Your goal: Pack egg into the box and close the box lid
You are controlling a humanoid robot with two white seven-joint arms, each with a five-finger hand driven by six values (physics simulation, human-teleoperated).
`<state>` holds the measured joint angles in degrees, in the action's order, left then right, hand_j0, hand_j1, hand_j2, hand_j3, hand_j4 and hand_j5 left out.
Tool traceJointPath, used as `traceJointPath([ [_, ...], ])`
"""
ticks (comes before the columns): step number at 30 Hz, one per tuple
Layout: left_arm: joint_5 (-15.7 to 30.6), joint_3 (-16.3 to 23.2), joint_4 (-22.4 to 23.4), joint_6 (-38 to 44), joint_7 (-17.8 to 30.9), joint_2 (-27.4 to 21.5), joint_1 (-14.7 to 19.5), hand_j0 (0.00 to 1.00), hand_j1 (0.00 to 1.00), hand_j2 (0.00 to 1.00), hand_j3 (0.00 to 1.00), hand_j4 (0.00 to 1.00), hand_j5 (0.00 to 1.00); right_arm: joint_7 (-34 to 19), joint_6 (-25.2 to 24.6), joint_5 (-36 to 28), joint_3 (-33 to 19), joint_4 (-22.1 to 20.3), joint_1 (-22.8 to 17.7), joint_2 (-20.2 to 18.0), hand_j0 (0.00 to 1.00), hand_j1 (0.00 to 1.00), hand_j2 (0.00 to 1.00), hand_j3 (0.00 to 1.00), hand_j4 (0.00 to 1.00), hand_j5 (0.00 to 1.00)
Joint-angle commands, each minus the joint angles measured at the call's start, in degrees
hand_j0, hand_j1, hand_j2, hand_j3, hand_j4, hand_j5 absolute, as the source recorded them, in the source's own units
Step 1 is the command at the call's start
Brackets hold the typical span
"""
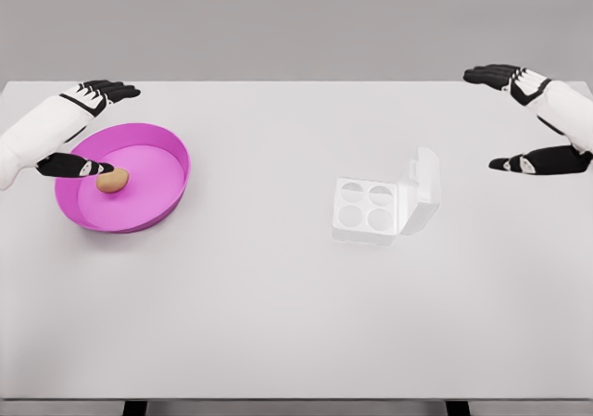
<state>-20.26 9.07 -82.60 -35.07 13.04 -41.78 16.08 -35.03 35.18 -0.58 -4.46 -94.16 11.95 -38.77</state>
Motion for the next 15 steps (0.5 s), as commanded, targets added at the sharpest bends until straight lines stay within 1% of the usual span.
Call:
traceJointPath([
  [1,0.3,0.0,0.0,0.1,0.0,-0.1,0.0,1.0,1.0,1.0,1.0,1.0,1.0,0.0,-0.2,-0.4,0.7,-0.4,0.0,0.0,1.0,1.0,1.0,1.0,1.0,1.0],
  [4,-0.2,0.2,-0.1,0.1,0.4,-0.2,0.1,1.0,1.0,1.0,1.0,1.0,1.0,0.0,-0.2,-0.2,0.4,-0.6,0.0,0.6,1.0,1.0,1.0,1.0,1.0,1.0],
  [5,-1.6,0.1,-0.3,0.1,0.5,-0.5,0.1,1.0,1.0,1.0,1.0,1.0,1.0,0.0,-0.2,1.7,0.3,-0.4,0.1,-0.1,1.0,1.0,1.0,1.0,1.0,1.0],
  [6,-2.2,0.0,-0.5,0.1,0.6,-0.6,0.2,1.0,1.0,1.0,1.0,1.0,1.0,0.0,-0.2,5.1,-0.8,-1.2,-0.4,-0.5,1.0,1.0,1.0,1.0,1.0,1.0],
  [7,-1.5,0.1,-0.7,0.1,3.4,-1.4,0.3,1.0,1.0,1.0,1.0,1.0,1.0,0.0,-0.2,7.2,-6.1,-3.4,-1.9,-0.9,1.0,1.0,1.0,1.0,1.0,1.0],
  [8,-0.7,-0.1,-1.0,0.1,10.1,-1.6,0.3,1.0,1.0,1.0,1.0,1.0,1.0,0.0,-0.2,7.8,-8.1,-3.5,-4.7,-1.1,1.0,1.0,1.0,1.0,1.0,1.0],
  [9,0.4,-0.2,-1.4,0.1,15.9,-1.6,0.4,1.0,1.0,1.0,1.0,1.0,1.0,0.0,-0.2,7.7,-10.4,-2.9,-5.4,-1.2,1.0,1.0,1.0,1.0,1.0,1.0],
  [10,3.1,-0.4,-1.8,0.1,22.0,-1.7,0.7,1.0,1.0,1.0,1.0,1.0,1.0,0.0,-0.2,7.1,-12.5,-3.3,-5.4,0.1,1.0,1.0,1.0,1.0,1.0,1.0],
  [12,4.7,-1.3,-3.0,0.1,22.0,-1.7,1.1,1.0,1.0,1.0,1.0,1.0,1.0,0.0,-0.2,7.8,-15.8,-2.0,-5.9,4.1,1.0,1.0,1.0,1.0,1.0,1.0],
  [13,4.9,-2.0,-3.2,0.1,22.0,-1.6,1.1,1.0,1.0,1.0,1.0,1.0,1.0,0.0,-0.2,8.0,-16.3,-1.9,-7.6,3.7,1.0,1.0,1.0,1.0,1.0,1.0],
  [14,5.0,-3.3,-3.2,0.1,22.0,-1.4,1.2,1.0,1.0,1.0,1.0,1.0,1.0,0.0,-0.2,9.5,-16.5,-2.5,-10.2,2.7,1.0,1.0,1.0,1.0,1.0,1.0],
  [15,5.1,-4.4,-3.2,0.1,22.0,-1.2,1.2,1.0,1.0,1.0,1.0,1.0,1.0,0.0,-0.2,10.9,-16.5,-3.3,-10.6,1.4,1.0,1.0,1.0,1.0,1.0,1.0],
])
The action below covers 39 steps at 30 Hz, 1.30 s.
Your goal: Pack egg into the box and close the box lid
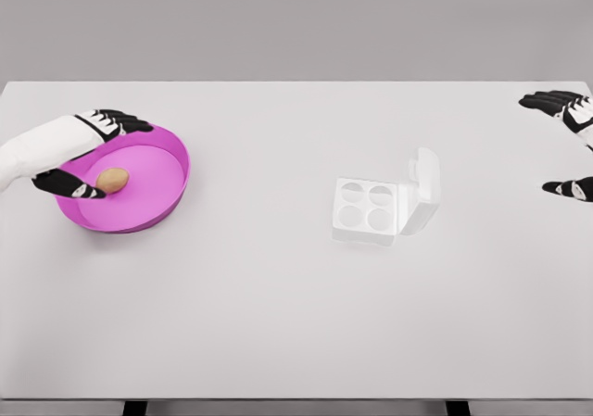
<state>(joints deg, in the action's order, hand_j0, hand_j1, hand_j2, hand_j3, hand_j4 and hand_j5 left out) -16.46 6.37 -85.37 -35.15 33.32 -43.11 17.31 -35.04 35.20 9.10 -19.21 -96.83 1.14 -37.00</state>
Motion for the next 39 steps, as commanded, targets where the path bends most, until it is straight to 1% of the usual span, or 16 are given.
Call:
traceJointPath([
  [1,1.3,-2.1,-0.4,0.2,1.7,0.3,0.0,1.0,1.0,1.0,1.0,1.0,1.0,0.0,-0.2,3.5,-1.7,-0.6,0.0,-2.1,1.0,1.0,1.0,1.0,1.0,1.0],
  [2,1.3,-2.5,-0.4,0.2,1.7,0.5,0.2,1.0,1.0,1.0,1.0,1.0,1.0,0.0,-0.2,7.5,-1.7,-0.3,0.0,-3.9,1.0,1.0,1.0,1.0,1.0,1.0],
  [3,1.3,-2.9,-0.3,0.2,1.7,0.7,1.2,1.0,1.0,1.0,1.0,1.0,1.0,0.0,-0.2,9.4,-1.7,-0.5,-0.3,-4.3,1.0,1.0,1.0,1.0,1.0,1.0],
  [5,1.5,-2.8,-1.3,0.2,1.7,3.2,1.7,1.0,1.0,1.0,1.0,1.0,1.0,0.0,-0.2,9.6,-1.6,-0.5,-2.1,-5.4,1.0,1.0,1.0,1.0,1.0,1.0],
  [9,0.9,-1.8,-4.5,1.4,1.7,3.2,0.7,1.0,1.0,1.0,1.0,1.0,1.0,0.0,-0.2,13.9,-1.7,-0.3,-3.3,-5.9,1.0,1.0,1.0,1.0,1.0,1.0],
  [10,0.8,-1.4,-5.4,5.5,1.7,3.1,0.5,1.0,1.0,1.0,1.0,1.0,1.0,0.0,-0.2,14.9,-1.7,-0.3,-3.3,-5.8,1.0,1.0,1.0,1.0,1.0,1.0],
  [11,0.8,-0.6,-5.5,8.6,1.7,3.1,0.6,1.0,1.0,1.0,1.0,1.0,1.0,0.0,-0.2,14.9,-1.7,-0.3,-3.3,-5.6,1.0,1.0,1.0,1.0,1.0,1.0],
  [14,0.6,-0.3,-5.6,18.4,1.7,2.7,0.5,1.0,1.0,1.0,1.0,1.0,1.0,0.0,-0.2,15.1,-1.6,0.9,-3.5,-5.7,1.0,1.0,1.0,1.0,1.0,1.0],
  [16,-1.1,1.0,-6.1,25.4,1.7,2.4,-0.3,1.0,1.0,1.0,1.0,1.0,1.0,0.0,-0.2,15.2,-1.7,0.9,-4.7,-5.7,1.0,1.0,1.0,1.0,1.0,1.0],
  [17,-2.2,1.2,-6.8,26.4,1.7,2.3,-0.4,1.0,1.0,1.0,1.0,1.0,1.0,0.0,-0.2,15.2,-1.8,1.2,-4.7,-5.7,1.0,1.0,1.0,1.0,1.0,1.0],
  [19,-3.0,1.2,-8.8,26.3,1.7,1.3,-1.8,1.0,1.0,1.0,1.0,1.0,1.0,0.0,-0.2,15.1,-1.9,1.2,-5.0,-5.2,1.0,1.0,1.0,1.0,1.0,1.0],
  [20,-3.0,1.2,-9.2,26.3,1.7,1.2,-2.4,1.0,1.0,1.0,1.0,1.0,1.0,0.0,-0.2,15.2,-1.9,1.2,-6.5,-5.2,1.0,1.0,1.0,1.0,1.0,1.0],
  [25,-3.1,1.4,-9.7,26.2,1.7,-0.7,-2.7,1.0,1.0,1.0,1.0,1.0,1.0,0.0,-0.2,15.2,-2.1,0.1,-7.1,-3.4,1.0,1.0,1.0,1.0,1.0,1.0],
  [28,-4.4,3.7,-9.7,26.5,1.7,-3.1,-2.7,1.0,1.0,1.0,1.0,1.0,1.0,0.0,-0.2,15.2,-2.0,0.2,-6.9,-3.3,1.0,1.0,1.0,1.0,1.0,1.0],
  [31,-5.3,3.9,-9.8,26.5,1.7,-3.1,-2.8,1.0,1.0,1.0,1.0,1.0,1.0,0.0,-0.2,15.2,-2.2,0.6,-6.9,-3.5,1.0,1.0,1.0,1.0,1.0,1.0],
  [39,-5.5,4.5,-9.0,26.7,1.7,-3.0,-2.6,0.92,0.92,0.92,0.92,0.92,0.92,0.0,-0.2,15.2,-2.2,0.7,-6.9,-3.4,1.0,1.0,1.0,1.0,1.0,1.0],
])
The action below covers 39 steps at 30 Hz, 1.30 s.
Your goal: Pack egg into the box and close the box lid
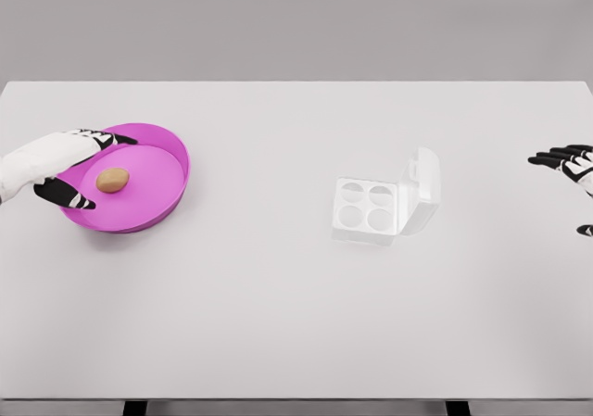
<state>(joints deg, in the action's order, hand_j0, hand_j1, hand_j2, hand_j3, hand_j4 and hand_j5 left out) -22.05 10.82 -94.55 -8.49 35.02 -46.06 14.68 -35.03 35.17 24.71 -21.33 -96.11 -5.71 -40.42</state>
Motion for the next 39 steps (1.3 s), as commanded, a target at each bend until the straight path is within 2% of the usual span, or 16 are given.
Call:
traceJointPath([
  [1,-0.2,0.1,0.2,0.1,0.0,0.0,0.0,0.89,0.89,0.89,0.89,0.89,0.89,0.0,-0.2,-0.4,0.0,0.0,0.0,0.0,1.0,1.0,1.0,1.0,1.0,1.0],
  [13,-1.9,1.1,2.8,0.1,0.0,1.7,0.4,0.88,0.88,0.88,0.88,0.88,0.88,0.0,-0.2,-0.3,0.1,0.3,0.1,-0.2,1.0,1.0,1.0,1.0,1.0,1.0],
  [22,-4.8,1.1,4.3,0.1,0.0,4.1,1.1,0.86,0.86,0.86,0.86,0.86,0.86,0.0,-0.2,-0.2,0.1,1.8,0.4,-0.4,1.0,1.0,1.0,1.0,1.0,1.0],
  [39,-5.9,1.5,7.9,0.2,0.0,5.5,2.1,0.85,0.85,0.85,0.85,0.85,0.85,0.0,-0.2,-0.1,0.1,2.6,0.4,-0.5,1.0,1.0,1.0,1.0,1.0,1.0],
])
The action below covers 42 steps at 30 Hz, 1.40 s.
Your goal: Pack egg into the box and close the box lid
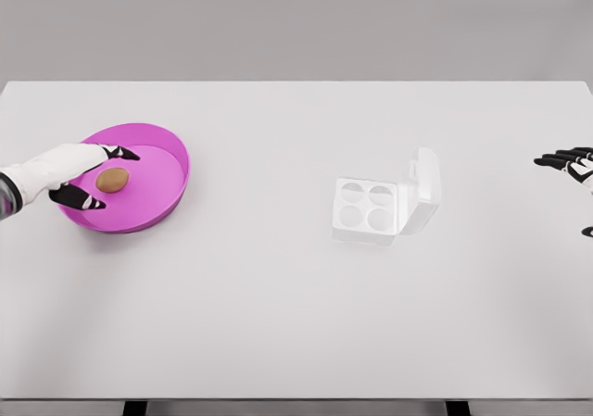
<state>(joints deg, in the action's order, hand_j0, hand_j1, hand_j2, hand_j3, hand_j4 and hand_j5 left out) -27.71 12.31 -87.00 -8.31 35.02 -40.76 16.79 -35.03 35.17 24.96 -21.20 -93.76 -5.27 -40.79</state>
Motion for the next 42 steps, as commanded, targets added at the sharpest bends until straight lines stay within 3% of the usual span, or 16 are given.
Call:
traceJointPath([
  [1,-0.2,0.0,0.3,0.1,0.0,0.2,0.1,0.85,0.85,0.85,0.85,0.85,0.85,0.0,-0.2,-0.4,0.0,0.3,0.0,-0.3,1.0,1.0,1.0,1.0,1.0,1.0],
  [34,-3.6,0.3,2.5,0.0,0.0,2.7,1.5,0.82,0.82,0.82,0.82,0.82,0.82,0.0,-0.2,-0.4,0.3,0.8,-0.1,-0.6,1.0,1.0,1.0,1.0,1.0,1.0],
  [42,-3.6,0.3,2.5,0.0,0.0,2.6,1.5,0.76,0.76,0.76,0.76,0.76,0.76,0.0,-0.2,-0.4,0.3,0.8,-0.2,-0.5,1.0,1.0,1.0,1.0,1.0,1.0],
])
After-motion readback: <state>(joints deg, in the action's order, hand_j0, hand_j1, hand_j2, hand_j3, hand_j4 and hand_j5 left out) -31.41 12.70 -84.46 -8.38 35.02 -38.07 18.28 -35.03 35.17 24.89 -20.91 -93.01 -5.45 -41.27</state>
